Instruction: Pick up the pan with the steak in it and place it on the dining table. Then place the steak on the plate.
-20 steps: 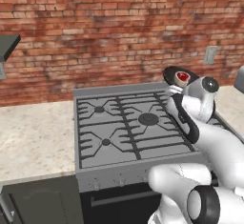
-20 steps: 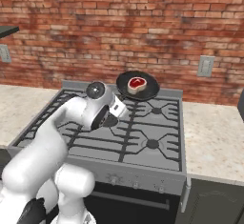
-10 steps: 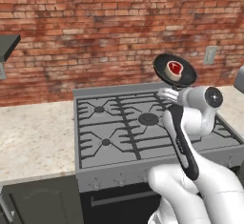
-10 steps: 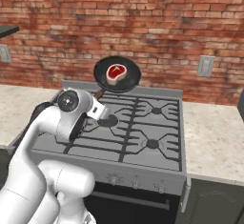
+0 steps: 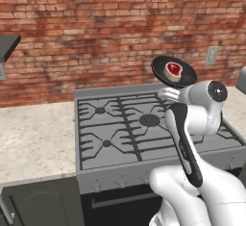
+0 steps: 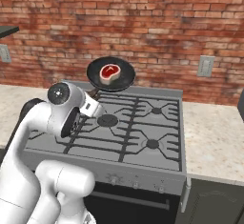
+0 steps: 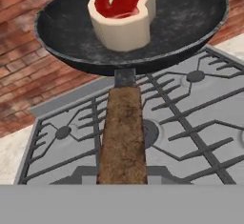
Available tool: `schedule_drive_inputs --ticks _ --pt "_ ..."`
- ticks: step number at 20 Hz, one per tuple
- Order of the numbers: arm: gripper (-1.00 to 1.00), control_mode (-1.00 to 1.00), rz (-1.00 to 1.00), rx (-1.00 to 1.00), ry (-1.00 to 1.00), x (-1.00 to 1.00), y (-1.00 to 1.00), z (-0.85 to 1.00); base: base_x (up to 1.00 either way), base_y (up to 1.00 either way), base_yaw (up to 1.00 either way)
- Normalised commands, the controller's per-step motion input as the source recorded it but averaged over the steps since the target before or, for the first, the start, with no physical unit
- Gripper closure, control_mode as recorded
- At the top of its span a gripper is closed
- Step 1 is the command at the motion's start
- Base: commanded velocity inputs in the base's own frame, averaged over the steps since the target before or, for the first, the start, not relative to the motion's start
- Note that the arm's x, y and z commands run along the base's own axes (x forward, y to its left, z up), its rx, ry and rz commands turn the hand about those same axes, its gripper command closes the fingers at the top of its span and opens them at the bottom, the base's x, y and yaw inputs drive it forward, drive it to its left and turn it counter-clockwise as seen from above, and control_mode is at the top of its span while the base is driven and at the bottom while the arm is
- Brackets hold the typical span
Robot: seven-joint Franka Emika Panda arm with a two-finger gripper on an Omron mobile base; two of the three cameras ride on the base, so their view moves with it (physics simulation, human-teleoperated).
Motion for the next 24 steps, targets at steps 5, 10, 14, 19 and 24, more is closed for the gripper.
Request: schedule_drive_inputs --ticks 5,10,14,19,24 --pt "1.0 -1.0 0.06 -0.02 0.07 -0.79 0.1 0.31 0.0 0.0 0.0" --pt "1.0 -1.0 0.09 -0.06 0.0 -0.93 0.23 0.28 0.0 0.0 0.0" --pt "1.0 -1.0 0.11 -0.1 0.01 -0.92 0.29 0.24 0.0 0.0 0.0" --pt "1.0 -1.0 0.11 -0.11 0.11 -0.76 0.24 0.21 0.0 0.0 0.0" --pt "1.0 -1.0 0.12 -0.08 0.06 -0.75 0.19 0.13 0.0 0.0 0.0"
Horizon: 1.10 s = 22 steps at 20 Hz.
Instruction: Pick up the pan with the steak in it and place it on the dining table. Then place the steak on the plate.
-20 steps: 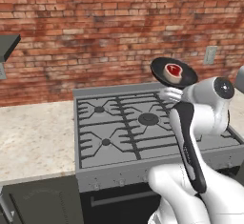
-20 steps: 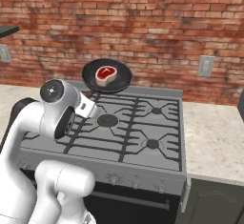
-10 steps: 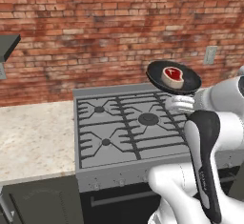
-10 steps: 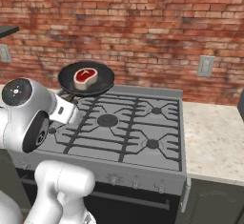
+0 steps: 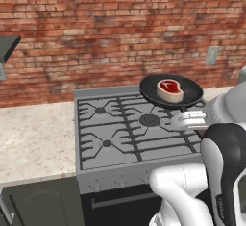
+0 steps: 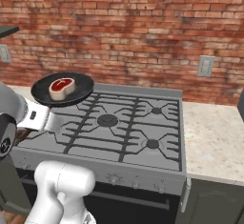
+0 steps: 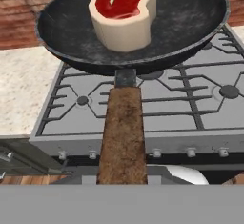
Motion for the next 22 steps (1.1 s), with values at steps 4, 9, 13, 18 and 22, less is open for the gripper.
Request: schedule_drive_inputs --ticks 4,9,13,18,22 --pt "1.0 -1.0 0.02 0.0 0.0 -0.1 0.0 0.06 0.0 0.0 0.0" --pt "1.0 -1.0 0.01 0.0 -0.05 -0.21 0.0 0.0 0.0 0.0 0.0" --pt "1.0 -1.0 0.01 0.0 -0.08 -0.3 0.0 0.0 0.0 0.0 0.0" --pt "1.0 1.0 0.01 0.0 -0.01 -0.1 0.0 0.0 -0.61 0.0 0.17" --pt "1.0 1.0 0.0 0.0 0.0 0.0 0.0 0.0 -0.5 -0.02 0.36"
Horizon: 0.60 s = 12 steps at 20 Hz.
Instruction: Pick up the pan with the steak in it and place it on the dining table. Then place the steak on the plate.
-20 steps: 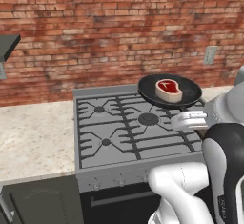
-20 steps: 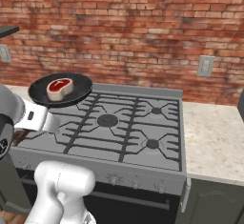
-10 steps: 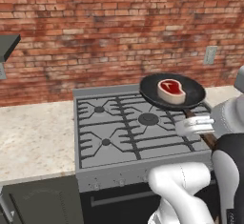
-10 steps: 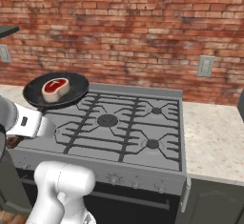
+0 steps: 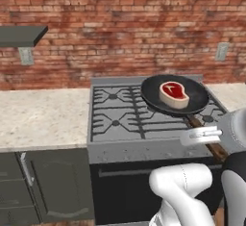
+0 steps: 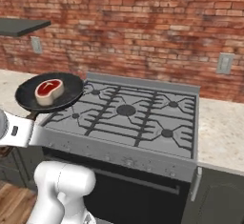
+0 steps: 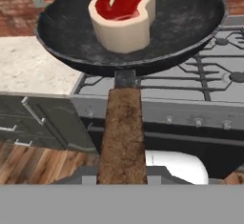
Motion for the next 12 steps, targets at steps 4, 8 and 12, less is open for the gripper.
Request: schedule_drive_inputs --ticks 4,8,12 --pt "1.0 1.0 0.0 0.0 0.0 0.0 0.0 0.0 -0.22 -0.02 0.46" --pt "1.0 1.0 0.0 0.0 0.0 0.0 0.0 0.0 -0.1 0.0 0.49" --pt "1.0 1.0 0.0 0.0 0.0 0.0 0.0 0.0 -0.07 0.0 0.49"
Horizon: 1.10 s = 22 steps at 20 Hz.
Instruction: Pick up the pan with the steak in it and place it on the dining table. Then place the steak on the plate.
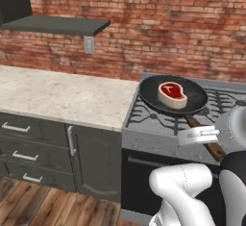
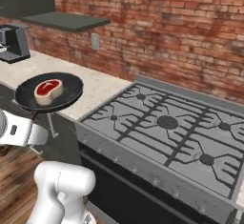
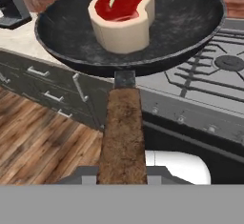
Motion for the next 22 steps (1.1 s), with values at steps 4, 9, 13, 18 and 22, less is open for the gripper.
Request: schedule_drive_inputs --ticks 4,9,13,18,22 --pt "1.0 1.0 0.0 0.0 0.0 0.0 0.0 0.0 -0.07 0.0 0.5" --pt "1.0 1.0 0.0 0.0 0.0 0.0 0.0 0.0 -0.08 0.0 0.5" --pt "1.0 1.0 0.0 0.0 0.0 0.0 0.0 0.0 -0.08 0.0 0.5" --pt "1.0 1.0 0.0 0.0 0.0 0.0 0.0 0.0 -0.08 0.0 0.5" --pt "1.0 1.0 0.0 0.0 0.0 0.0 0.0 0.0 -0.08 0.0 0.5"
